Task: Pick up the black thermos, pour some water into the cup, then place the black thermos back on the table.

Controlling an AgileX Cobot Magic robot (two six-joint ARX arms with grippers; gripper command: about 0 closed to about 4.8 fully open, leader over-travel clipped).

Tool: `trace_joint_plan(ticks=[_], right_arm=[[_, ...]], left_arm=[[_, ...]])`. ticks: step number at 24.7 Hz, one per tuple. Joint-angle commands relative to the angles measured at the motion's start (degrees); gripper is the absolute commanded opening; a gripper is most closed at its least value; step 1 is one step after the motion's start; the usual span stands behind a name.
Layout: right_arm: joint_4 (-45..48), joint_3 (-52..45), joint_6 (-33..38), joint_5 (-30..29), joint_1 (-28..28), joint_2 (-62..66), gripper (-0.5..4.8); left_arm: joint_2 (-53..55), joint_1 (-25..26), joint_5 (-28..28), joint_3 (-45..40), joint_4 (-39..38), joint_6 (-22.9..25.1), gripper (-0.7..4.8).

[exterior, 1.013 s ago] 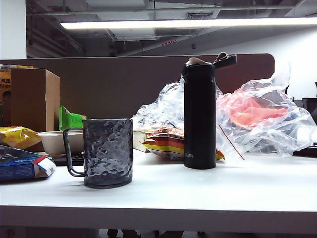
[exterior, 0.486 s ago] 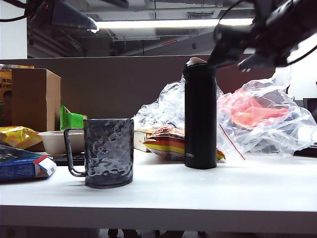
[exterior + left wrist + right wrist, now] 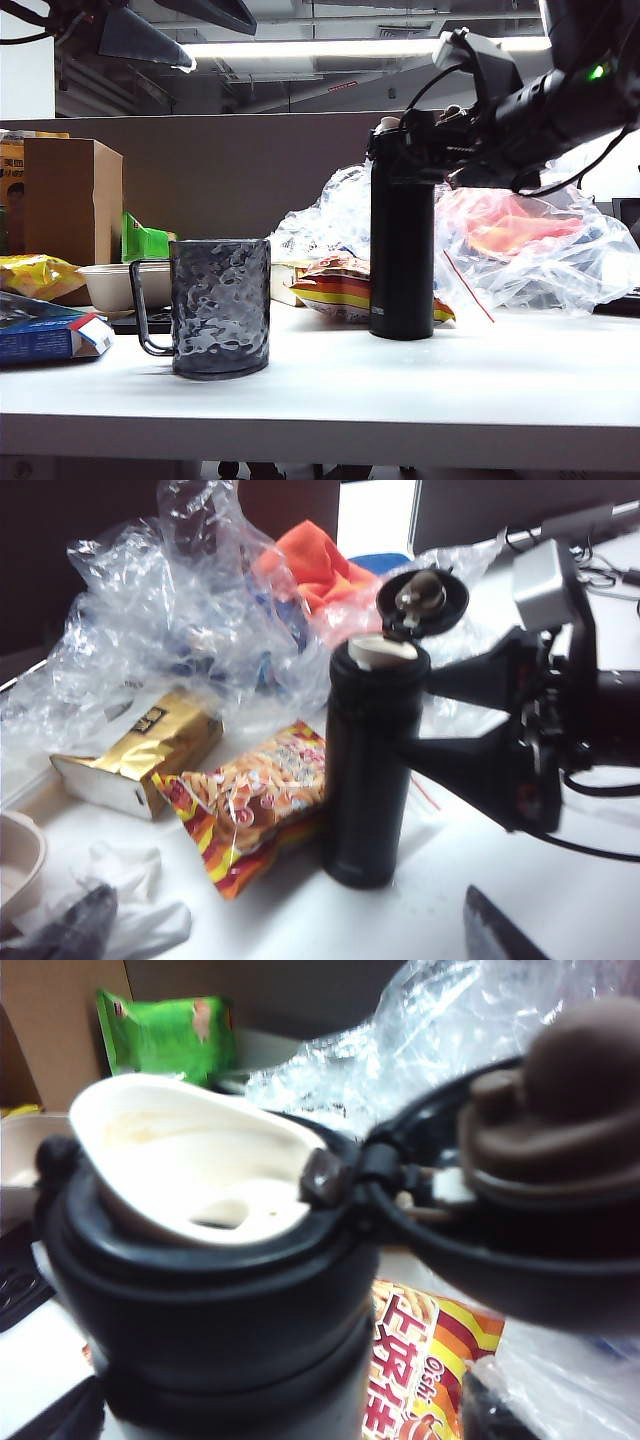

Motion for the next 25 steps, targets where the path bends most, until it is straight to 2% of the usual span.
trace_joint_plan(ticks=[1, 11, 25], right_arm=[[1.4, 0.2, 1.7, -0.4, -0.1, 2.1, 4.79], [7.4, 0.2, 3.9, -1.2, 0.3, 7.9, 4.79], [23.9, 0.6, 5.9, -0.9, 1.4, 18.9, 4.79]], left_arm=[[0.0, 0.0, -0.2, 0.2, -1.3, 0.4, 4.79], [0.0, 0.0, -1.1, 0.2, -1.4, 0.4, 4.79], [0.0, 0.0, -1.1, 0.2, -5.4, 0.4, 4.79]])
